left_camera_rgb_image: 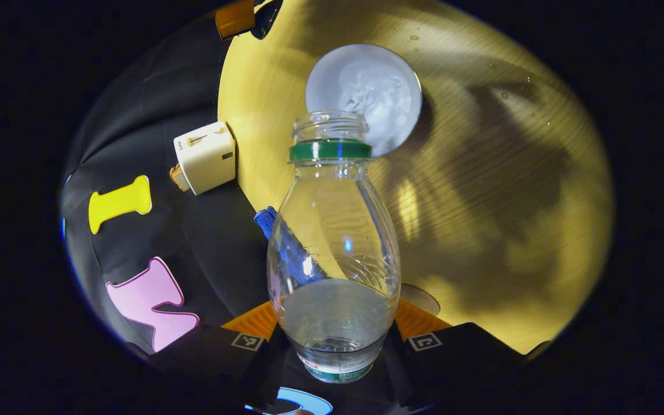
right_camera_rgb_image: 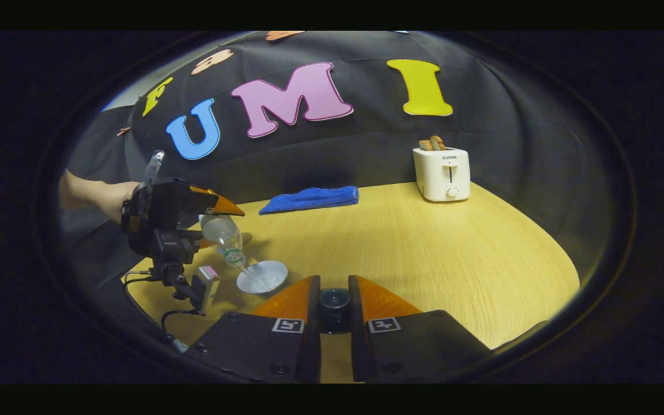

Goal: Open the teacup lid with one hand, grasp the water bottle and pour water into the teacup with the other hand; after pouring, place the water bottle on the coaster and then close the teacup lid.

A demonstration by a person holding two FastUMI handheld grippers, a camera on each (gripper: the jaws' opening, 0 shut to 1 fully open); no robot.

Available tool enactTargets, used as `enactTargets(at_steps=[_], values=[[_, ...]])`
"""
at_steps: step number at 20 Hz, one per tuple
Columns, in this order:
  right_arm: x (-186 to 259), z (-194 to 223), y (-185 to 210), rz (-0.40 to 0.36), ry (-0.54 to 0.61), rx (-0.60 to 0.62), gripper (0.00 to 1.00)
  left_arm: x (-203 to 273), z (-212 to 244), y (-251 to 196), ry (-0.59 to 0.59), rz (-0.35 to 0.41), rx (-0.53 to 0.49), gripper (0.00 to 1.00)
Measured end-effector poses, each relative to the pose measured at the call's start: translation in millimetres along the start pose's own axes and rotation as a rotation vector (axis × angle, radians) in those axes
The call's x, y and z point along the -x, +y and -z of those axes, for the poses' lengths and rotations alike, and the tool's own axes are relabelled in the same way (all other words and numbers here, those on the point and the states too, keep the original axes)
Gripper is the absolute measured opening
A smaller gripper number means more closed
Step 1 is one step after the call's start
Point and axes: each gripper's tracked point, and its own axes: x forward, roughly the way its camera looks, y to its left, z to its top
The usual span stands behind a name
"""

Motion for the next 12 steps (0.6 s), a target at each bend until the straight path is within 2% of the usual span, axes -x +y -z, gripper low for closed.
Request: enactTargets(at_steps=[1,7,8,11,12], values=[[0,0,0,-0.002,0.002,-0.004,0.19,2,0,3,-0.002,-0.001,-0.005,0.75],[7,-9,4,-0.008,0.0,-0.005,0.19,11,6,14,0.008,-0.015,-0.033,0.76],[8,-10,5,-0.01,-0.002,-0.005,0.25,13,7,16,0.012,-0.017,-0.036,0.75],[9,-14,6,-0.012,-0.008,-0.012,0.25,12,13,24,0.023,-0.017,-0.05,0.76],[9,-15,7,-0.011,-0.01,-0.015,0.19,11,14,24,0.023,-0.015,-0.053,0.76]])
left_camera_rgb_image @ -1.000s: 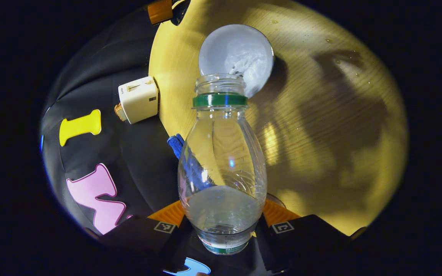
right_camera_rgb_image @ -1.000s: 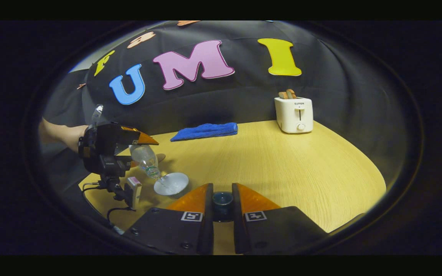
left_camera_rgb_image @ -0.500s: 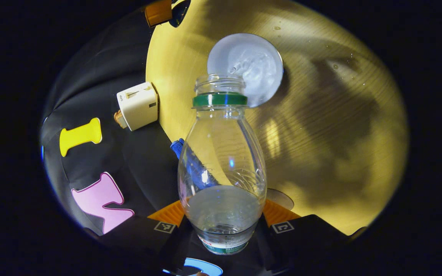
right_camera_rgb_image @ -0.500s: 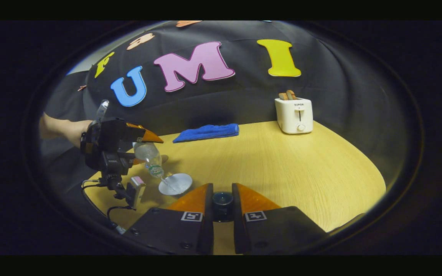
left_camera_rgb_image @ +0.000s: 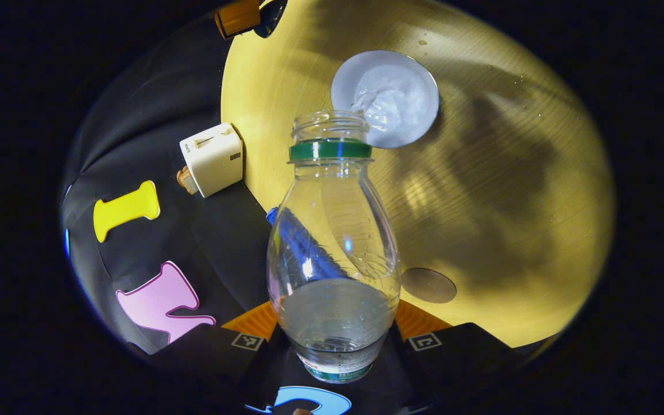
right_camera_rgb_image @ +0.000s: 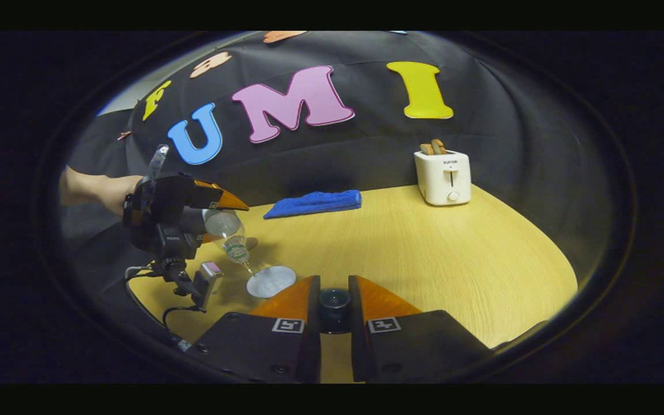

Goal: Open the teacup lid with one hand, grasp the water bottle and pour water into the teacup with the other hand; after pouring, place the water bottle on the coaster and then close the teacup lid.

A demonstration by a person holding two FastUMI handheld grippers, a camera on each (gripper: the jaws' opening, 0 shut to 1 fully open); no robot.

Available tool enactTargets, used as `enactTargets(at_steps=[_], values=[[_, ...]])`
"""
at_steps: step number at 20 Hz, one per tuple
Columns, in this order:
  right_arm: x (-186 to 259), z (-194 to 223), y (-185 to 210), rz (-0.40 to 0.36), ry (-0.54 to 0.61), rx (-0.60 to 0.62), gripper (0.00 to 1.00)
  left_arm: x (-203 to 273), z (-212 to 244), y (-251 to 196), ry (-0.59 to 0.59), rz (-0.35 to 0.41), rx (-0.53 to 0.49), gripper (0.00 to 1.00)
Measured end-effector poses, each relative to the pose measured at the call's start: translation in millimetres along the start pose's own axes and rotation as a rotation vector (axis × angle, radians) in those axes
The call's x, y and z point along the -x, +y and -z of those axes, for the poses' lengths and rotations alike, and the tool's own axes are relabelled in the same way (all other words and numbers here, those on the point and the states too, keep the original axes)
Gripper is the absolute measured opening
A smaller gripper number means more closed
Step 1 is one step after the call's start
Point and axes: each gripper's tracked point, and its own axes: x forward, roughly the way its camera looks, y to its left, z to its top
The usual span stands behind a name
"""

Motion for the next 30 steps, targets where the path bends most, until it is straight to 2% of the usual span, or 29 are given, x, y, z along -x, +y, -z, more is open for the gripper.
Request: enactTargets(at_steps=[4,5,7,8,9,10,19,20,21,24,27,28,29,30], values=[[0,-2,1,0.0,0.0,-0.008,0.19,-3,3,0,0.001,0.007,-0.035,0.76],[0,-2,2,0.0,0.001,-0.007,0.25,-3,5,2,0.002,0.008,-0.044,0.75],[-1,-3,3,0.0,-0.001,-0.003,0.25,-5,9,3,0.009,0.01,-0.059,0.76],[0,-4,3,0.0,-0.003,-0.002,0.19,-6,8,3,0.006,0.008,-0.063,0.76],[0,-5,3,0.001,-0.004,-0.003,0.19,-6,9,4,0.009,0.007,-0.069,0.76],[-1,-5,4,0.001,-0.003,-0.004,0.25,-7,8,3,0.012,0.012,-0.074,0.76],[-4,-5,5,0.005,-0.004,-0.01,0.25,-11,7,4,0.02,0.001,-0.113,0.76],[-4,-6,6,0.005,-0.005,-0.012,0.19,-12,8,5,0.028,0.001,-0.12,0.76],[-4,-7,5,0.005,-0.006,-0.013,0.25,-14,8,9,0.028,-0.008,-0.122,0.75],[-5,-6,4,0.006,-0.005,-0.016,0.25,-14,7,4,0.025,-0.009,-0.104,0.75],[-5,-7,3,0.007,-0.004,-0.019,0.2,-14,8,7,0.03,0.0,-0.114,0.76],[-5,-7,3,0.007,-0.005,-0.02,0.25,-14,6,7,0.026,-0.001,-0.117,0.76],[-5,-7,3,0.006,-0.004,-0.019,0.25,-15,7,5,0.022,0.002,-0.117,0.75],[-5,-6,3,0.007,-0.002,-0.018,0.3,-14,5,4,0.017,-0.001,-0.118,0.76]])
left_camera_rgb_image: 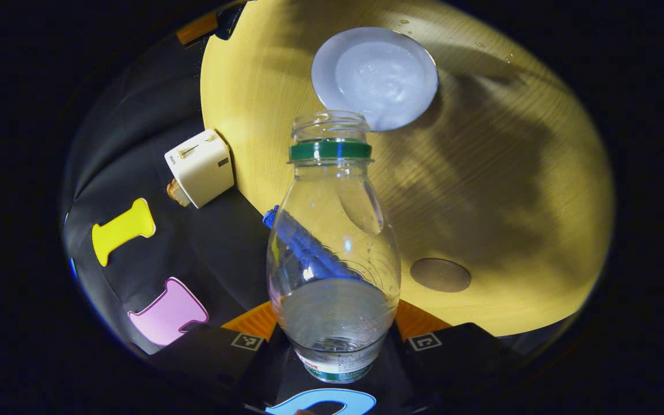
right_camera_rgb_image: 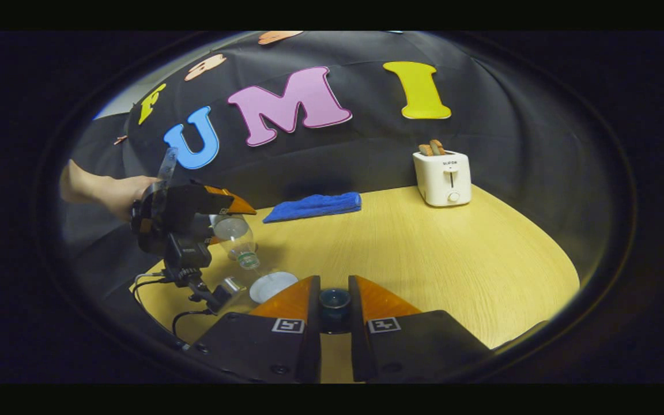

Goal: Open the teacup lid with one hand, grasp the water bottle and pour water into the teacup with the other hand; after pouring, place the water bottle on the coaster and then close the teacup lid.

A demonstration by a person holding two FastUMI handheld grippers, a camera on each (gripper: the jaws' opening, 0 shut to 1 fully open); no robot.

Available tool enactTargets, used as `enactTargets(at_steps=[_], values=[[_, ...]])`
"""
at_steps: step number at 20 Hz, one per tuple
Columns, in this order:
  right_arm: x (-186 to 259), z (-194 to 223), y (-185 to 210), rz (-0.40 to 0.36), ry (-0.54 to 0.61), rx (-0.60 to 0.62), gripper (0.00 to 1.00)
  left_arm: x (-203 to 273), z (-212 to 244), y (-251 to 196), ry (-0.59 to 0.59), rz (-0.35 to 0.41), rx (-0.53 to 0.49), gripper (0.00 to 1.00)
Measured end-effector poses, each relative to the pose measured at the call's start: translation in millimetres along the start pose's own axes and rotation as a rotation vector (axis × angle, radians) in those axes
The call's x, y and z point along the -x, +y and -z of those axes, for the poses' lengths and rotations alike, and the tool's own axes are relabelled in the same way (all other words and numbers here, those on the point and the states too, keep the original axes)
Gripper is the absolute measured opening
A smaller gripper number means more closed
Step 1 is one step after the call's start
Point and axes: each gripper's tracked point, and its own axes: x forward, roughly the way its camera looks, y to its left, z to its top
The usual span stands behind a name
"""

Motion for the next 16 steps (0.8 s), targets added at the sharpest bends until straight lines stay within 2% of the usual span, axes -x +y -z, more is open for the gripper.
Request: enactTargets(at_steps=[2,5,6,7,12,13,14,15,16], values=[[-1,0,1,-0.001,0.001,-0.002,0.19,1,-2,-3,-0.005,0.007,0.007,0.75],[0,-2,3,-0.002,0.0,-0.001,0.2,-1,-2,-3,-0.011,0.018,0.037,0.75],[-1,-2,3,-0.002,0.0,0.003,0.25,0,-3,-8,-0.014,0.02,0.065,0.75],[0,-3,2,0.0,0.0,0.007,0.19,1,-5,-11,-0.018,0.023,0.1,0.75],[-1,-15,-2,0.019,0.004,0.033,0.25,5,-16,-35,-0.054,0.031,0.343,0.75],[-1,-19,-2,0.024,0.006,0.042,0.25,8,-17,-38,-0.068,0.035,0.406,0.7],[-1,-25,-3,0.029,0.003,0.054,0.25,12,-17,-39,-0.081,0.029,0.47,0.75],[0,-30,-3,0.033,0.002,0.067,0.25,15,-12,-36,-0.094,0.024,0.537,0.75],[1,-36,-2,0.036,0.002,0.079,0.31,17,-8,-36,-0.105,0.019,0.616,0.75]])
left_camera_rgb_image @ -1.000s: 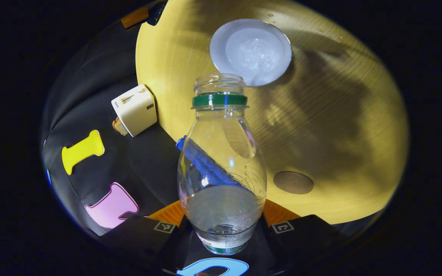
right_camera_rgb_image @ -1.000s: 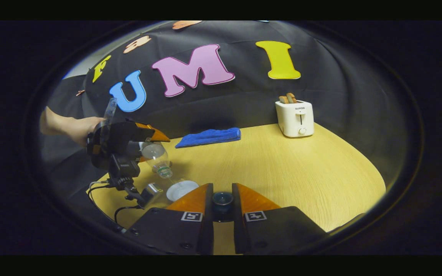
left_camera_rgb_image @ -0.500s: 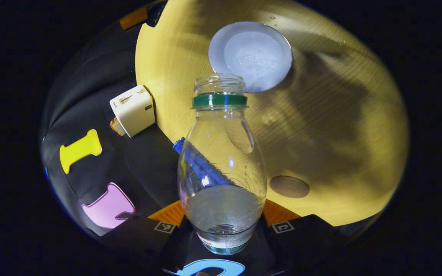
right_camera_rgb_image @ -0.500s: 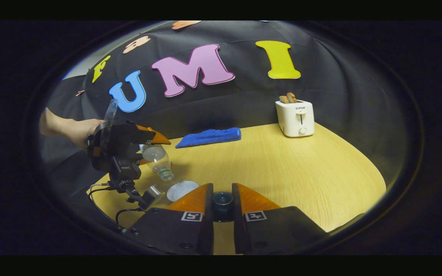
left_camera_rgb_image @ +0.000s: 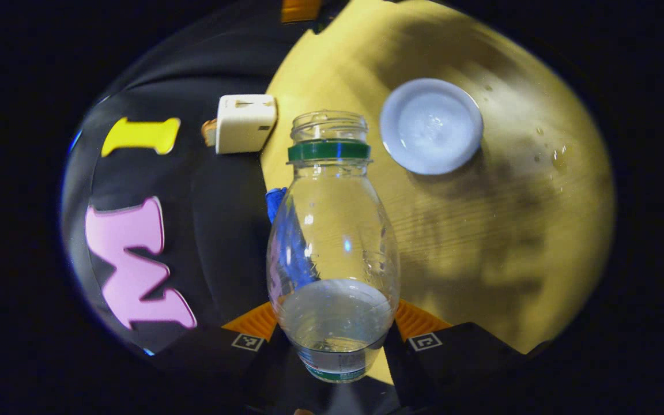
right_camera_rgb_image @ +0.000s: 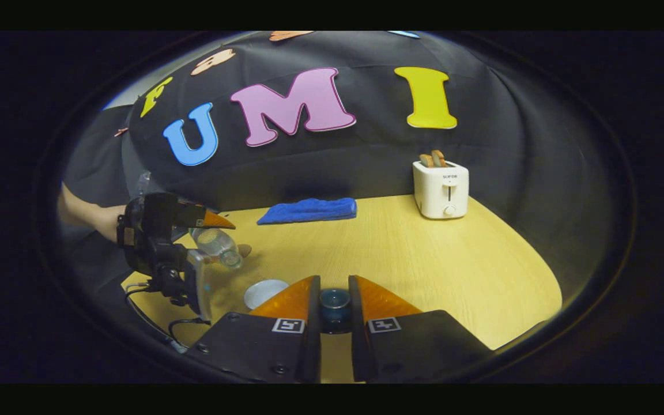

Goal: Open the teacup lid with one hand, grasp the water bottle and pour water into the teacup with the other hand; after pouring, place the water bottle on the coaster and then close the teacup lid.

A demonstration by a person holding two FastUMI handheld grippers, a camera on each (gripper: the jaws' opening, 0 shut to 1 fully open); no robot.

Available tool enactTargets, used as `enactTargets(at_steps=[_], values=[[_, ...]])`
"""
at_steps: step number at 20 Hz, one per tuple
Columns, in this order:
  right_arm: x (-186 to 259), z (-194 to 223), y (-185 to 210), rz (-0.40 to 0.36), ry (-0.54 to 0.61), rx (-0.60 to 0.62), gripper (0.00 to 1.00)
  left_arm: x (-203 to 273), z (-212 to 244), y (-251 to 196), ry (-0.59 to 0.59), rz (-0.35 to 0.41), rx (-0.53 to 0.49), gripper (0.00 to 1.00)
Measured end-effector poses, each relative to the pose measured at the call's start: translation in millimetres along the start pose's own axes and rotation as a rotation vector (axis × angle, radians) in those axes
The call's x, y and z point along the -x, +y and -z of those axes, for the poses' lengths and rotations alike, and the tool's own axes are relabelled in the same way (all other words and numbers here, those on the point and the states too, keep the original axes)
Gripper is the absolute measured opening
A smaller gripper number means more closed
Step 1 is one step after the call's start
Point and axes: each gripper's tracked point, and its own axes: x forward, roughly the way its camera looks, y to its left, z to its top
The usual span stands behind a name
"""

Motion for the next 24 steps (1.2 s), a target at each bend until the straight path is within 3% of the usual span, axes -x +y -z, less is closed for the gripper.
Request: enactTargets(at_steps=[4,5,6,9,11,13,14,16,17,21,22,24], values=[[-1,-25,10,0.002,-0.006,0.023,0.19,10,10,7,-0.043,-0.039,0.363,0.75],[-2,-30,15,0.001,-0.006,0.024,0.25,14,15,9,-0.046,-0.049,0.46,0.76],[-3,-35,19,0.001,-0.005,0.029,0.19,16,14,9,-0.06,-0.06,0.553,0.75],[-6,-52,36,-0.001,-0.015,0.051,0.2,20,25,16,-0.089,-0.114,0.81,0.75],[-9,-58,49,-0.006,-0.016,0.047,0.31,20,29,16,-0.132,-0.14,1.002,0.75],[-11,-59,62,-0.008,-0.012,0.051,0.19,19,26,13,-0.167,-0.143,1.214,0.75],[-13,-59,68,-0.008,-0.013,0.059,0.25,20,26,17,-0.187,-0.15,1.302,0.75],[-18,-54,79,-0.011,-0.009,0.071,0.25,21,26,29,-0.246,-0.179,1.452,0.75],[-19,-52,84,-0.015,-0.007,0.072,0.19,21,24,38,-0.275,-0.191,1.506,0.76],[-28,-35,106,-0.031,0.008,0.087,0.19,30,15,46,-0.384,-0.218,1.578,0.75],[-31,-32,110,-0.033,0.006,0.083,0.31,29,12,47,-0.421,-0.21,1.585,0.75],[-39,-21,118,-0.037,0.005,0.075,0.23,25,10,49,-0.493,-0.195,1.61,0.76]])
